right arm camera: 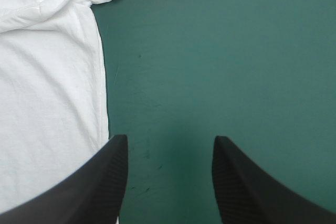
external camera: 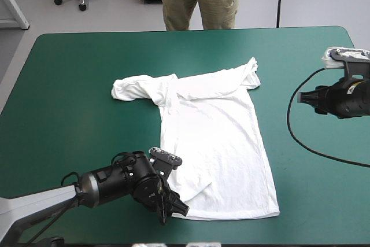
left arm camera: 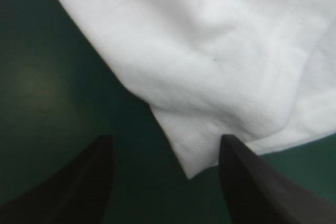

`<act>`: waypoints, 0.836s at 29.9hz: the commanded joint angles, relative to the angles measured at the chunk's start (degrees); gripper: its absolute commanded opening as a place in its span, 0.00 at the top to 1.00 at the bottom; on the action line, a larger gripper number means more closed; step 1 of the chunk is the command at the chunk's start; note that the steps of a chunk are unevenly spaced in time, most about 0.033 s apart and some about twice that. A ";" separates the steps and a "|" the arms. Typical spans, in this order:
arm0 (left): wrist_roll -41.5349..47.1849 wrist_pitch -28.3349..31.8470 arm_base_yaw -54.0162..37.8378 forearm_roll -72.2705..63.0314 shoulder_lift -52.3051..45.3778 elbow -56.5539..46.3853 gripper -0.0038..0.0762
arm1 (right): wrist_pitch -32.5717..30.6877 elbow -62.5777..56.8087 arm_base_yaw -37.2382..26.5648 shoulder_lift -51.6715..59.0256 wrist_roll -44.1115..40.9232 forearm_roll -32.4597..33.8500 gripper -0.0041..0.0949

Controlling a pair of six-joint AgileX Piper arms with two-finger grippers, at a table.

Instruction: Fold the cloth

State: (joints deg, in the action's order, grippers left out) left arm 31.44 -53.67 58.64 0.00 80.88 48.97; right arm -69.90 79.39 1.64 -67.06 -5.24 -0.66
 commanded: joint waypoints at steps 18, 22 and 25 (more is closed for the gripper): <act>-3.07 6.97 0.22 -0.67 7.49 0.34 0.96 | -1.64 -14.51 8.76 7.92 1.18 -1.92 0.52; -3.07 7.08 0.22 -0.67 7.49 0.34 0.96 | -1.64 -19.40 13.66 9.07 -1.02 -2.31 0.51; -3.23 7.08 0.22 -0.67 7.49 0.34 0.96 | -1.64 -22.21 17.56 9.18 -3.27 -2.85 0.47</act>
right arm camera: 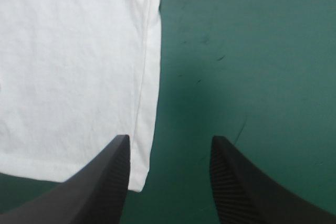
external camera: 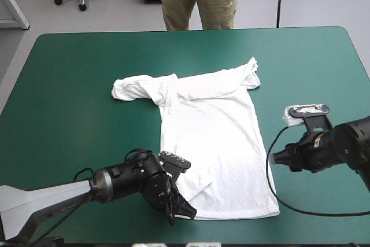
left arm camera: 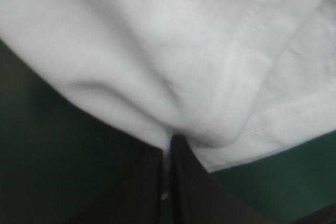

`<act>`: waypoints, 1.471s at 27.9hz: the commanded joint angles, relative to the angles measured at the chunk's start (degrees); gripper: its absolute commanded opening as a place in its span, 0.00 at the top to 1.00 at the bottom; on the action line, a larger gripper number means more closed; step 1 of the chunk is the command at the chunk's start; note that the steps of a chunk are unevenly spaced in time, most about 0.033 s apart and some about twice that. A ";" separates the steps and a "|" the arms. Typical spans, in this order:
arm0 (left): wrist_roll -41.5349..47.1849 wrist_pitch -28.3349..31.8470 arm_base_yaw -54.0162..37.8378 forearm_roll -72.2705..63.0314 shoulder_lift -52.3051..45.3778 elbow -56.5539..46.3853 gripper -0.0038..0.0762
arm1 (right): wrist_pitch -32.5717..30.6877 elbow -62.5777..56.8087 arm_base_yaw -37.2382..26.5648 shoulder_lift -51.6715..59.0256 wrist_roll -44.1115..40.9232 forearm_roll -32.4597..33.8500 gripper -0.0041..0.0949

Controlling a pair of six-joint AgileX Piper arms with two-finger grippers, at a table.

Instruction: Fold the cloth

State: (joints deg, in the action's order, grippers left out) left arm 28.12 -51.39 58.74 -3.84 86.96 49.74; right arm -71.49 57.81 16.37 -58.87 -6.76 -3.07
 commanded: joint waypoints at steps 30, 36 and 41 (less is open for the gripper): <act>-0.94 5.66 0.12 3.18 1.40 -0.43 0.96 | 20.69 -24.75 22.02 -6.43 -20.98 -1.32 0.50; -0.94 5.79 0.00 3.29 1.40 -0.43 0.96 | 23.92 -24.79 22.02 -10.34 -15.67 -7.29 0.86; 0.38 3.46 -0.11 8.68 -0.20 2.85 0.96 | 23.56 -21.57 21.91 -8.12 -15.48 -4.00 0.98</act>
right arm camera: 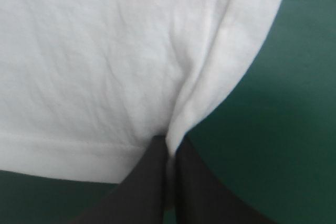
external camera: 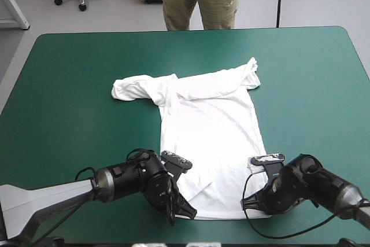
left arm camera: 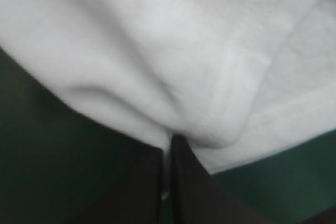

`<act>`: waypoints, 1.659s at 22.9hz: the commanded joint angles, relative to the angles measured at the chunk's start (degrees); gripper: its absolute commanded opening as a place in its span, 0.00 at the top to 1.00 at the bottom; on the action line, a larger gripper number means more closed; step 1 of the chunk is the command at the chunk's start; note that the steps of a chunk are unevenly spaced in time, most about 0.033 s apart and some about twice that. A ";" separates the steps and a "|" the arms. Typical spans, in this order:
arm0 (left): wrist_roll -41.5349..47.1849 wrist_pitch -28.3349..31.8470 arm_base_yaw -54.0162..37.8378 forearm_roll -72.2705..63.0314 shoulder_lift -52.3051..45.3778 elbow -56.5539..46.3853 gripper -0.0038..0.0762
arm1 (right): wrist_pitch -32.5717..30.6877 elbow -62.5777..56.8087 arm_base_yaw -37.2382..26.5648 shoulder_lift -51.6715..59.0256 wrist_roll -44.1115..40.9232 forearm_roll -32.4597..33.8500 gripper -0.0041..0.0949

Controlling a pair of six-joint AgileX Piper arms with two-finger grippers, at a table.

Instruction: Fold the cloth

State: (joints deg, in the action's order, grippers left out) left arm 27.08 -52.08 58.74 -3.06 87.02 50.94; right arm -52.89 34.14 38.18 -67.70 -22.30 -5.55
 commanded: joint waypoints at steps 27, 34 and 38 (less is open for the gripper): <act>-9.82 18.37 -19.26 43.72 -11.53 62.45 0.96 | 13.06 78.96 0.10 -6.45 10.38 43.98 0.98; -14.93 29.24 -19.39 43.76 -11.26 73.41 0.96 | 19.00 103.02 0.10 -14.61 21.14 37.62 0.98; -15.08 30.01 -19.39 43.15 -11.26 76.36 0.96 | 19.06 104.45 0.10 -13.98 24.23 32.87 0.98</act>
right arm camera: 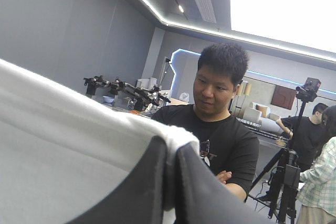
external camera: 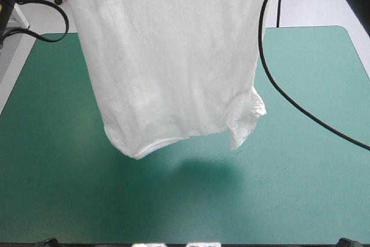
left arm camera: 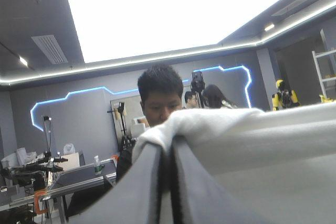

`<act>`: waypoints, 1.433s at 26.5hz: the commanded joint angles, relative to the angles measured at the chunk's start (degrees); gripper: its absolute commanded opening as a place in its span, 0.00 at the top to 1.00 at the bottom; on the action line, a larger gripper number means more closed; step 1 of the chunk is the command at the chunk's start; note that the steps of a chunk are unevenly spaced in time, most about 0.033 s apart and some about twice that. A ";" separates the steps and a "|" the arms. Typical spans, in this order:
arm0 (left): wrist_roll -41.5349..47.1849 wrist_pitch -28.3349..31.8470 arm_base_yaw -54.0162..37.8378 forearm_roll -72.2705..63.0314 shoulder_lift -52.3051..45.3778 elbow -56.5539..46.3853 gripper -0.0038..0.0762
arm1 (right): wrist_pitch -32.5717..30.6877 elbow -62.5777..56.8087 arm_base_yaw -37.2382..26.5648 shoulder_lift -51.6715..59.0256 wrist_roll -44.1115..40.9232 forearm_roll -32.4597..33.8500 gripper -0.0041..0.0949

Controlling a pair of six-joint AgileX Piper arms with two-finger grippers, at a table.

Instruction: Fold the cloth

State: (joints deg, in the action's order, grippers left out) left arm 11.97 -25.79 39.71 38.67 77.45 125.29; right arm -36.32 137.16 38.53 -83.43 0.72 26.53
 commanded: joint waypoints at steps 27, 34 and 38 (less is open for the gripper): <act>2.86 -8.36 -19.78 -24.41 16.49 -35.64 0.96 | -10.29 -36.38 -23.92 -13.77 -0.40 -33.66 0.98; 2.99 -3.57 -19.78 -24.96 25.43 -35.64 0.96 | -9.29 -36.38 -23.92 -23.56 -1.17 -34.14 0.98; 3.42 -3.77 -19.78 -24.96 29.21 -35.64 0.96 | -7.92 -36.27 -23.92 -26.32 -5.63 -34.60 0.95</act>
State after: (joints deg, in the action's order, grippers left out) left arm 14.87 -32.38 20.41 12.69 107.78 88.14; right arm -47.59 99.35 15.27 -111.98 -3.07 -8.29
